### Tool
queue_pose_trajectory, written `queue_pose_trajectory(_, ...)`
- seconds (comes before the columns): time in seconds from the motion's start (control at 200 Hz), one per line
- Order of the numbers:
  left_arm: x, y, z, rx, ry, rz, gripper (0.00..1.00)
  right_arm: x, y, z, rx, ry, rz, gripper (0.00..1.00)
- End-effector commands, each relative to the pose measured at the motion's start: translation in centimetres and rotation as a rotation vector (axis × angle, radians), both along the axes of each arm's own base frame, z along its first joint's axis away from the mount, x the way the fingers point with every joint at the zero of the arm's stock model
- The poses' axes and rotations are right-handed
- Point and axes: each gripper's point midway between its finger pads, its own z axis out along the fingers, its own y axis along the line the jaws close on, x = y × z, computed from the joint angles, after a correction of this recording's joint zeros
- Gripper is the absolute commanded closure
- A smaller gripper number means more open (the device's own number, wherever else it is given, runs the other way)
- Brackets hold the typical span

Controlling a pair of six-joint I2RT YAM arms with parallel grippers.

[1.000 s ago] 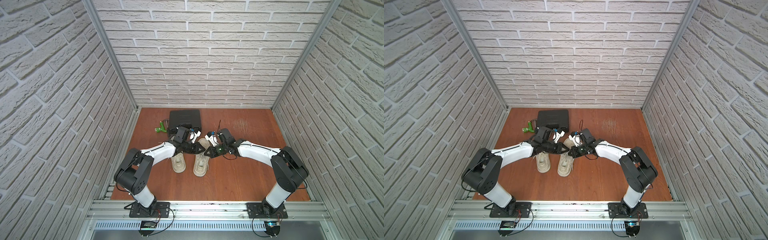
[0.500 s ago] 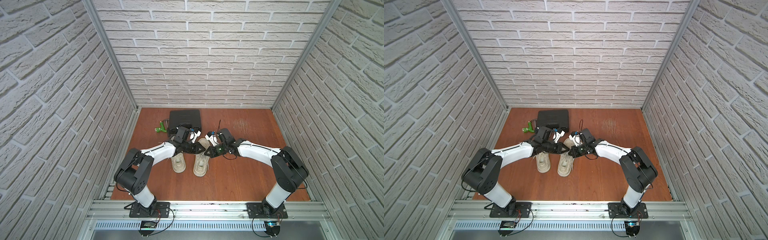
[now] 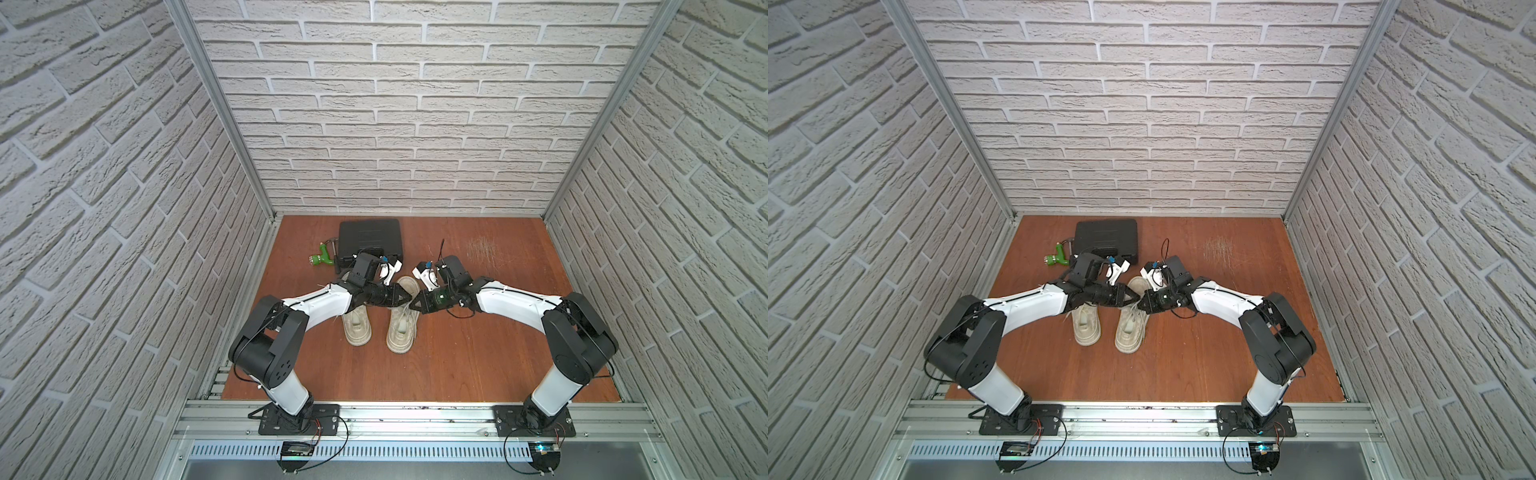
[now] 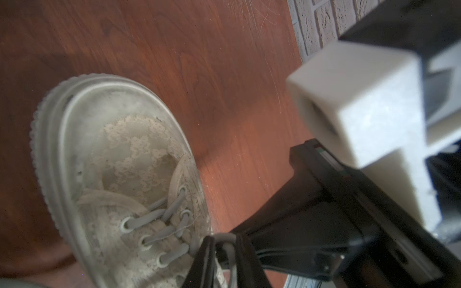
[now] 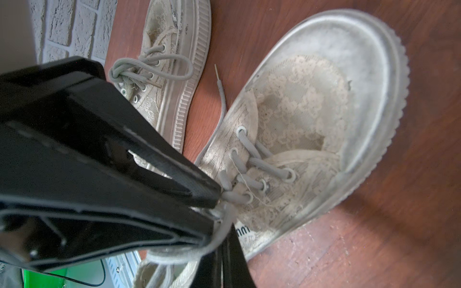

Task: Tie the shoes
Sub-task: Cross the shoelace with the shoelace, then tie the shoelace on the shoe.

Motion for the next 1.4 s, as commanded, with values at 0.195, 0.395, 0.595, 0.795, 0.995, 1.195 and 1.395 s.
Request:
queue_pose_trajectory(0.195,-1.0,-1.0,0.1,-0.043,0.010,-0.042,0.78,1.8,0.6,2.6,0.100,-0.056,-0.044,0.97)
queue_pose_trajectory(0.395,-1.0,-1.1,-0.2,-0.040,0.019,-0.044,0.78,1.8,0.7,3.0,0.114,-0.062,-0.039,0.97)
queue_pose_trajectory(0.595,-1.1,-1.1,-0.7,-0.028,0.028,-0.045,0.82,1.8,0.9,3.3,0.130,-0.066,-0.039,0.97)
queue_pose_trajectory(0.795,-1.1,-1.1,-0.7,-0.029,0.025,-0.048,0.96,1.8,0.8,2.9,0.119,-0.062,-0.044,0.97)
queue_pose_trajectory(0.995,-0.9,-0.7,-0.5,-0.024,0.017,-0.030,1.00,1.1,-1.0,2.4,0.024,-0.068,-0.050,0.78)
queue_pose_trajectory(1.195,-0.8,-0.2,-0.3,-0.013,0.005,-0.011,1.00,-1.1,-3.4,3.7,-0.040,-0.099,-0.051,0.58)
queue_pose_trajectory(1.395,-0.6,-0.3,-0.3,-0.018,0.000,-0.009,1.00,-3.8,-1.4,5.9,-0.044,-0.142,0.016,0.47)
